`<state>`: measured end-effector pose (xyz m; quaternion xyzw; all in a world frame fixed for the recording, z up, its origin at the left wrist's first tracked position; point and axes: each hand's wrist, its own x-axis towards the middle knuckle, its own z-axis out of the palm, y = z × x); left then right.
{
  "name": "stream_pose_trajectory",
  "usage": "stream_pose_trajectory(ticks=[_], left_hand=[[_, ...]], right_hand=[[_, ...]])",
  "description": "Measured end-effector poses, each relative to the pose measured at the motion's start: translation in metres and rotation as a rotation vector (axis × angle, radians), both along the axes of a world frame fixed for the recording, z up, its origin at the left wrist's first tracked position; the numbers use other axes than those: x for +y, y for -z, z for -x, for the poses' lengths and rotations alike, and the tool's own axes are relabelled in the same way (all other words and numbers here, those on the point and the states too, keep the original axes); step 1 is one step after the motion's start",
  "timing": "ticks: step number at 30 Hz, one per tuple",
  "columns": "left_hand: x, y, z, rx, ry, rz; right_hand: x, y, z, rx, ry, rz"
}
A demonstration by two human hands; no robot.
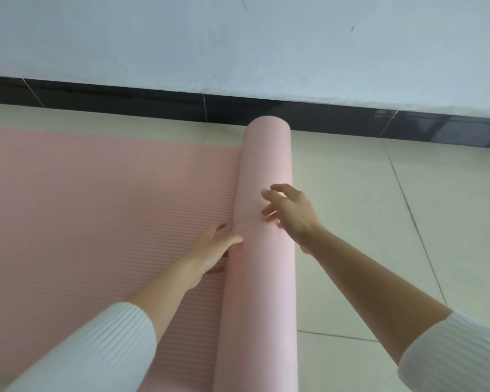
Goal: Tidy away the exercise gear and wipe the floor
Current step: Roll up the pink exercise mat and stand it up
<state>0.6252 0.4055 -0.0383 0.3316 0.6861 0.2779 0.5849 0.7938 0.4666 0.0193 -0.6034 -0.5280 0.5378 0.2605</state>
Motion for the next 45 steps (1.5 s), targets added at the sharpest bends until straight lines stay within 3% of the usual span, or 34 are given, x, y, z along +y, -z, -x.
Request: stream_pose_trajectory(ticks=[2,4,7,9,10,12,13,17,22,26,28,30,33,36,39,41,45], left_hand=[[-0.003,0.0,0.013,0.019,-0.088,-0.114],[-0.007,-0.005,0.021,-0.02,-0.021,-0.161],[-0.014,-0.006,0.029,-0.027,0.072,-0.114],[-0.017,-0.004,0.037,0.003,0.031,-0.109],[-0.019,-0.004,0.043,0.011,0.004,-0.115],[-0.024,-0.006,0.056,0.039,-0.023,-0.142],[-0.027,-0.007,0.064,0.065,-0.04,-0.157],[-0.031,-0.009,0.092,0.118,-0.185,-0.252],[-0.038,-0.016,0.114,0.094,-0.122,-0.19],[-0.038,-0.017,0.149,0.171,-0.302,-0.195],[-0.041,-0.015,0.167,0.221,-0.36,-0.257],[-0.045,-0.011,0.184,0.321,-0.319,-0.289],[-0.048,-0.006,0.208,0.439,-0.262,-0.23],[-0.049,-0.018,0.223,0.397,-0.258,-0.138],[-0.053,-0.027,0.229,0.244,-0.165,-0.015],[-0.06,-0.023,0.233,0.184,-0.106,0.01],[-0.063,-0.013,0.235,0.157,-0.093,-0.05]], right_hand=[[0.002,-0.002,0.011,0.169,0.09,0.094],[0.003,-0.005,0.021,0.35,0.133,0.206],[0.006,-0.003,0.039,0.412,0.115,0.217],[0.01,0.004,0.049,0.227,0.202,0.096],[0.012,0.01,0.052,0.019,0.239,0.012],[0.007,0.017,0.061,-0.366,0.211,-0.055],[0.002,0.021,0.067,-0.413,0.163,-0.031],[-0.013,0.019,0.106,-0.215,0.082,-0.027],[-0.017,-0.008,0.156,0.05,-0.057,-0.026],[-0.007,-0.011,0.169,0.288,0.116,0.008],[-0.001,0.003,0.17,0.129,0.178,0.01],[-0.003,0.022,0.174,-0.064,0.073,0.007],[-0.015,0.047,0.19,-0.132,-0.119,-0.109],[-0.017,0.05,0.209,-0.197,-0.137,-0.198],[-0.015,0.049,0.222,-0.189,-0.077,0.105],[-0.016,0.051,0.229,-0.024,-0.116,0.355],[-0.012,0.063,0.228,0.152,-0.096,0.467]])
